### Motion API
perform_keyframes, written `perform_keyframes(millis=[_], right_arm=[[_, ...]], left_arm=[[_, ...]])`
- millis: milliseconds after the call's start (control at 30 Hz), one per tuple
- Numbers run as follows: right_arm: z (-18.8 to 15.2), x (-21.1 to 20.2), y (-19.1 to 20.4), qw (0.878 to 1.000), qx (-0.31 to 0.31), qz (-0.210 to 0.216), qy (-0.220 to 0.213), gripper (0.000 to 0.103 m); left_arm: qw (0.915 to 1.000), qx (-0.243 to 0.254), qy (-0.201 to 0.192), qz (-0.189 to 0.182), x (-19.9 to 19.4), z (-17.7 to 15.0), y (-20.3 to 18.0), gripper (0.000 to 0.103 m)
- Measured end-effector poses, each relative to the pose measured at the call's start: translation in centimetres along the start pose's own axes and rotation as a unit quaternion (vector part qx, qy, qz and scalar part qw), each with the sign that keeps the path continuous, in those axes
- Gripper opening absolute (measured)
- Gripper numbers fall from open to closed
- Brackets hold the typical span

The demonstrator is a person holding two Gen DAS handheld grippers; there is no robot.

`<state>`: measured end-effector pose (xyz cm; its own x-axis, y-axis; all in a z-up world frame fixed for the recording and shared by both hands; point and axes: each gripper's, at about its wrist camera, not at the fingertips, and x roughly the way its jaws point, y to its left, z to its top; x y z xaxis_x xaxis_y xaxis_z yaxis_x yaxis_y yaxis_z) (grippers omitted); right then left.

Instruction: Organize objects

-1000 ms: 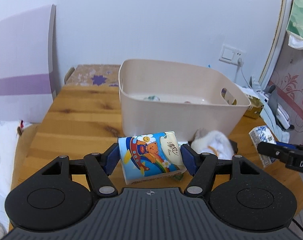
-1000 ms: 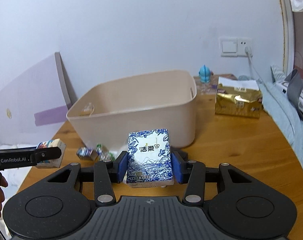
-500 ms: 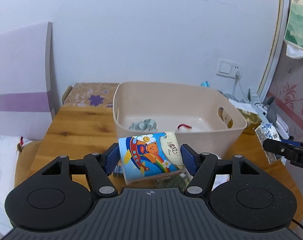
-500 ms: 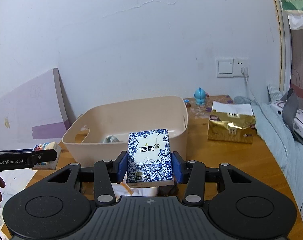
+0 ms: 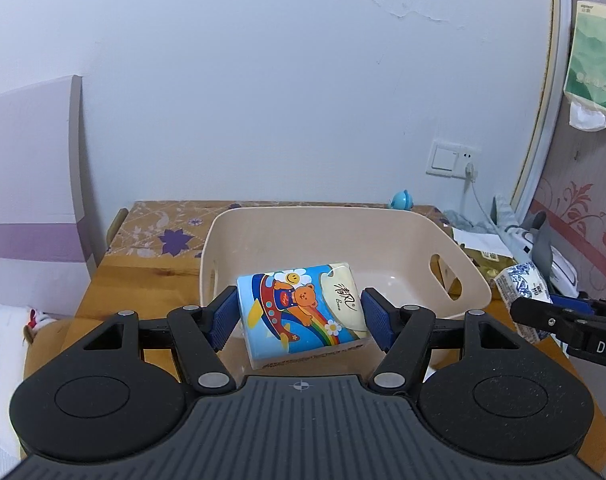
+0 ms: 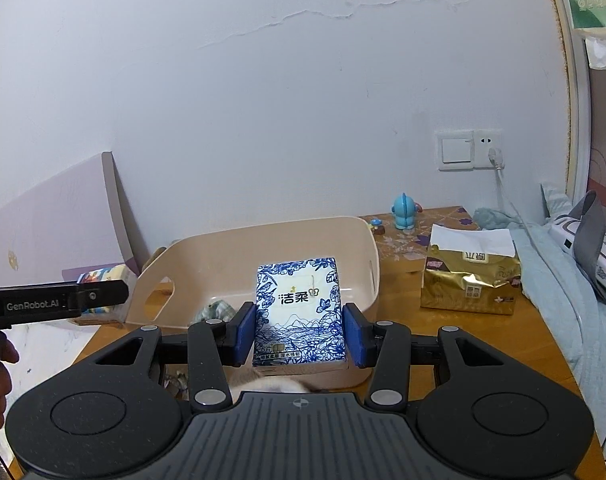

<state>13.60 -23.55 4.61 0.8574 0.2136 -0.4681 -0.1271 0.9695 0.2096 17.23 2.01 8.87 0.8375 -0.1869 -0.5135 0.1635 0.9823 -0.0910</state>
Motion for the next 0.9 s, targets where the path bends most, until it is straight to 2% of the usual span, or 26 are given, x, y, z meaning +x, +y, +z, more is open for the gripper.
perform_keyframes(millis=[367,567,900], right_arm=[[1.8,3.2,0.4,1.0,-0.006,0.008,-0.004,0.044],[2.3,5.4,1.2,1.0,-0.014,0.014,0.008,0.044],[2.4,8.4,2.1,0.999,-0.032,0.011,0.026,0.044]], left_arm=[[0.9999,0.004,0.005,0.009,4.3,1.4,0.2,0.067],[0.9993,-0.008,0.034,0.013,7.6,1.5,0.6,0.067],[0.9977,-0.012,0.059,0.031,11.8,1.1,0.3,0.067]])
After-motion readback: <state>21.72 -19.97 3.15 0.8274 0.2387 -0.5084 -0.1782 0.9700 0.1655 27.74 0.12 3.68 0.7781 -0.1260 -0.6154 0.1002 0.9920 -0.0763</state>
